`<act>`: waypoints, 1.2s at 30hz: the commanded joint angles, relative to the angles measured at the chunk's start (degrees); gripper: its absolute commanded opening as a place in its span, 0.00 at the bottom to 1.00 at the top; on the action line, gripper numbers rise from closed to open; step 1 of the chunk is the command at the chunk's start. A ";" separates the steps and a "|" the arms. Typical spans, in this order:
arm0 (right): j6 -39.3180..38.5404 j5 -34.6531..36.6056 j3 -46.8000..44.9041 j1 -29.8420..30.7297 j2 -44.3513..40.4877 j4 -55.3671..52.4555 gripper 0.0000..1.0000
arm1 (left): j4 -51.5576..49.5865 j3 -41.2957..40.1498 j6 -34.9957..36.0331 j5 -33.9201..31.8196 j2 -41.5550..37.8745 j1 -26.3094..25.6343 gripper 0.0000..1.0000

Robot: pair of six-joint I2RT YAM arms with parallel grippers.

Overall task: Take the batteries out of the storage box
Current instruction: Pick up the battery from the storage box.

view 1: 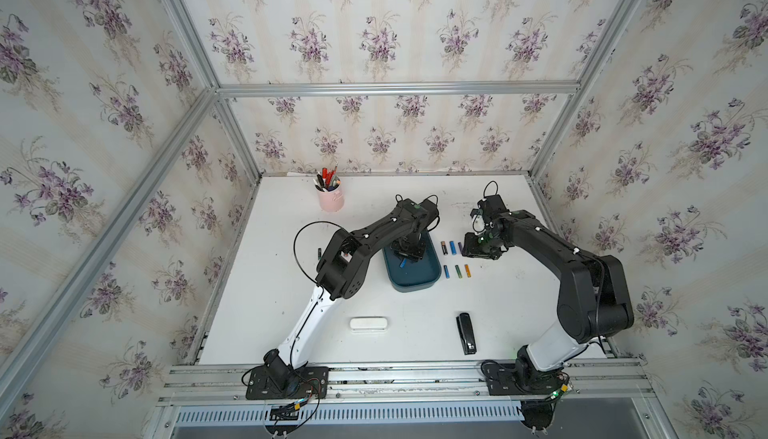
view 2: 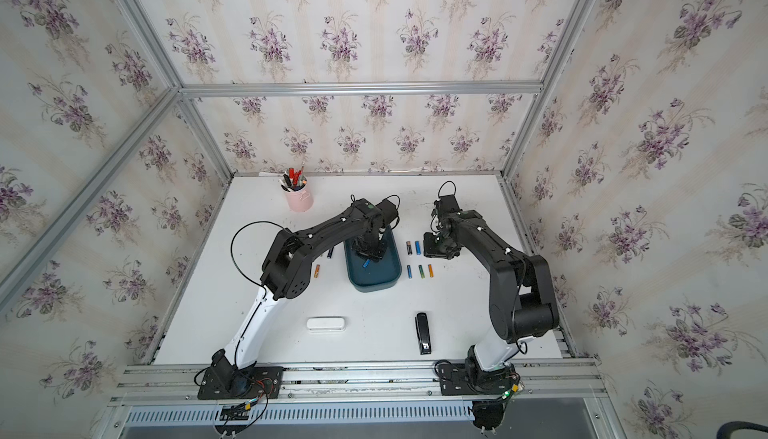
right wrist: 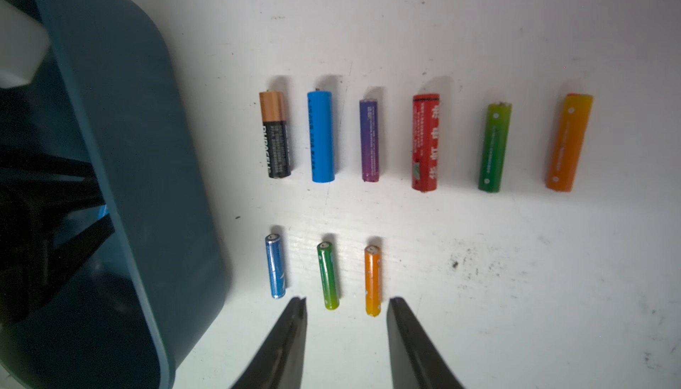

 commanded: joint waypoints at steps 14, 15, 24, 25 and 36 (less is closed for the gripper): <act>-0.08 0.17 -0.65 0.08 -0.61 0.61 0.42 | -1.82 -1.67 1.34 -1.61 -1.18 -0.12 0.36; -0.03 0.17 -0.60 0.12 -0.52 0.61 0.42 | -2.00 -1.83 1.35 -1.99 -1.35 -0.11 0.34; 0.67 0.04 -0.59 0.03 -0.91 0.86 0.42 | -3.07 -1.55 1.61 -2.64 -1.90 -0.12 0.18; 0.72 0.10 -0.74 0.04 -1.03 0.79 0.42 | -3.06 -1.54 1.60 -2.64 -2.00 -0.10 0.16; 0.80 0.26 -1.13 0.05 -2.01 0.77 0.42 | -3.62 -1.58 0.34 -2.04 -5.14 0.32 0.13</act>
